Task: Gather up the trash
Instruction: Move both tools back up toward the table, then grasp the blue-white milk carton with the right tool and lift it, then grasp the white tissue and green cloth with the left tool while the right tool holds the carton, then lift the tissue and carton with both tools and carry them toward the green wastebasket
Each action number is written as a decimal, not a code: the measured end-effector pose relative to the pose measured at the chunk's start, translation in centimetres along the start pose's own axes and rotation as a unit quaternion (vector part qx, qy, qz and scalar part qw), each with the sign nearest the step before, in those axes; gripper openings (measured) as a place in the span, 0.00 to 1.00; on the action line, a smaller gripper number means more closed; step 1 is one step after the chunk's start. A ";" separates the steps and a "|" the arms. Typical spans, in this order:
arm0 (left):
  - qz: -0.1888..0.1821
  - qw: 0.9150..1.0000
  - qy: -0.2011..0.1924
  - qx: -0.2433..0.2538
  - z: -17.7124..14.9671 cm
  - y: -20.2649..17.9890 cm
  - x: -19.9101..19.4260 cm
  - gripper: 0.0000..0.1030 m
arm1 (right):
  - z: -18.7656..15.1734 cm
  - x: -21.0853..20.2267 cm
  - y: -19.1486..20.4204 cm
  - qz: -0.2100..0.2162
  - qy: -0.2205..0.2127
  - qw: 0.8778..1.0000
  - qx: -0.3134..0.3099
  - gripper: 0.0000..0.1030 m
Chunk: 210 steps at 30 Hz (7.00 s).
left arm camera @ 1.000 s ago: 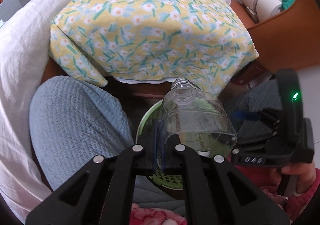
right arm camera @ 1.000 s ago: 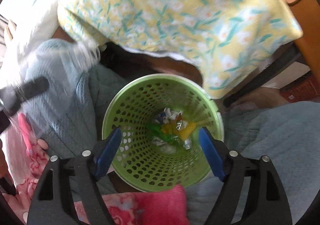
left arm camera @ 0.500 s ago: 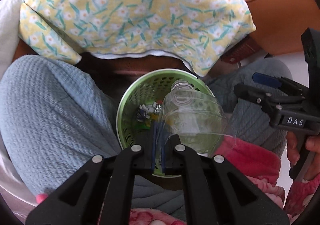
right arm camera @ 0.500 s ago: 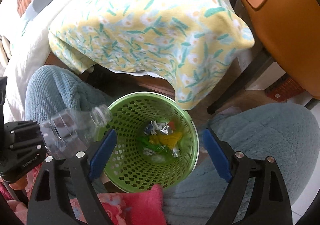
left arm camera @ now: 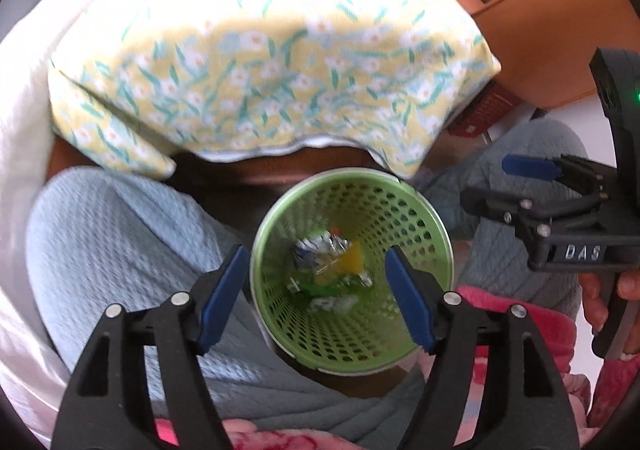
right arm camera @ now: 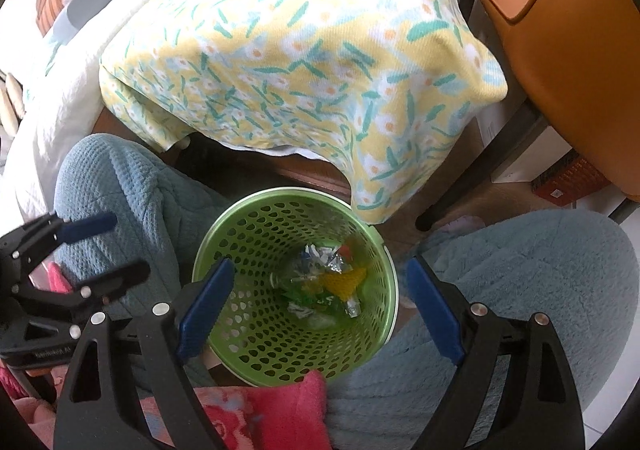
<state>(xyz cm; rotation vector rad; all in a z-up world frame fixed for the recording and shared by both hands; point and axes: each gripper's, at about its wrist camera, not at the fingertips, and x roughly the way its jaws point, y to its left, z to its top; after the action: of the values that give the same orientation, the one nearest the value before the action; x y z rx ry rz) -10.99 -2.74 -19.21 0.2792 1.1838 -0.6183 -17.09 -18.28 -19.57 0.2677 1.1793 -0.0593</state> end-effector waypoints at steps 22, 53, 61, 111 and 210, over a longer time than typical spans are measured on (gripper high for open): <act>0.037 0.987 -0.134 -0.079 6.8 5.2 -6.4 0.83 | 4.4 -3.4 2.2 0.001 -0.068 0.997 -0.046 0.85; 0.044 0.969 -0.213 -0.120 23.4 14.3 -3.9 0.92 | 33.8 4.7 6.6 0.010 -0.044 0.985 -0.168 0.91; 0.044 0.969 -0.201 -0.134 23.7 15.8 -1.7 0.92 | 33.9 6.2 7.4 -0.015 -0.031 0.979 -0.202 0.76; -0.020 0.995 -0.084 -0.053 49.7 10.8 9.5 0.92 | 30.2 0.8 -4.0 0.107 -0.168 0.980 -0.005 0.66; 0.086 0.970 -0.215 -0.078 18.1 6.1 -11.5 0.20 | 24.6 -7.3 2.4 0.043 -0.190 0.980 -0.043 0.66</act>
<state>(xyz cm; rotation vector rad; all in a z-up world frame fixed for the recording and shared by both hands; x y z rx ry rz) 3.86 -3.61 -2.65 0.1042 0.7740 -0.4036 2.82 -22.46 -3.75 0.2193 0.7876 0.0153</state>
